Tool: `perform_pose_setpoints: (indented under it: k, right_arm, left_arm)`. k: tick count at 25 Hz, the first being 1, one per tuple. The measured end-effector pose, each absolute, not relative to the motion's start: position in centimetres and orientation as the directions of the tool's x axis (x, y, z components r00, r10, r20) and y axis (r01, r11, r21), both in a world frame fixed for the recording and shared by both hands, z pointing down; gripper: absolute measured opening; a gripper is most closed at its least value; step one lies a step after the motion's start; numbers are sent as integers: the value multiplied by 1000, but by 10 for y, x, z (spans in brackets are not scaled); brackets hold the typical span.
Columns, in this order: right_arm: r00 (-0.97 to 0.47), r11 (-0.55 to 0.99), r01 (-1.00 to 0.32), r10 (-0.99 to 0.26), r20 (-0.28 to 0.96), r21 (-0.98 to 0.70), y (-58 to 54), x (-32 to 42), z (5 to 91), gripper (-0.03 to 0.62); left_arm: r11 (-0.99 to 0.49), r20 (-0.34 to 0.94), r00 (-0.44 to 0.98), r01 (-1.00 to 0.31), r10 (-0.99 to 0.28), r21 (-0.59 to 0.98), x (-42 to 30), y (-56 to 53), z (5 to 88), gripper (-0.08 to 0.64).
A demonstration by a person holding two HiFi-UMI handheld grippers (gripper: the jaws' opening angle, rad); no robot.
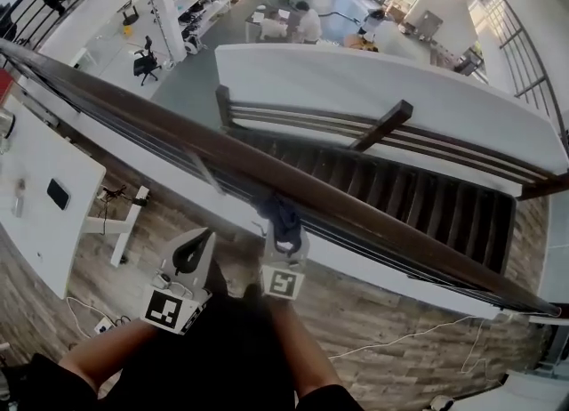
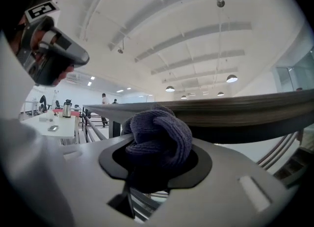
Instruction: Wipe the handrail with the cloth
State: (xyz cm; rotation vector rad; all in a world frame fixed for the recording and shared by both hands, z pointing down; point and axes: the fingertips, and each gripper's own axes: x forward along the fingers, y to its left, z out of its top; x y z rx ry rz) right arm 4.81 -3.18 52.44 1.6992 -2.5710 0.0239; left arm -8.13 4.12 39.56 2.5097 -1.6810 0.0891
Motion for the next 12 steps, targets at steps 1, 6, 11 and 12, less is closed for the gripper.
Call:
perform_pose_setpoints:
  k: [1, 6, 11, 12]
  right_arm:
    - [-393, 395, -918, -917, 73, 21, -38, 37, 531, 164]
    - [-363, 369, -929, -919, 153, 13, -61, -8, 565, 164]
    - [-294, 311, -950, -924, 245, 29, -85, -39, 603, 166]
    - [-278, 296, -955, -924, 263, 30, -87, -43, 609, 166]
  left_arm:
    - [-381, 101, 387, -922, -917, 72, -90, 38, 391, 0]
    - [-403, 100, 406, -914, -908, 56, -128, 27, 384, 0]
    - [-438, 132, 444, -896, -887, 68, -160, 20, 392, 0]
    - [-446, 146, 451, -893, -880, 64, -165, 20, 395, 0]
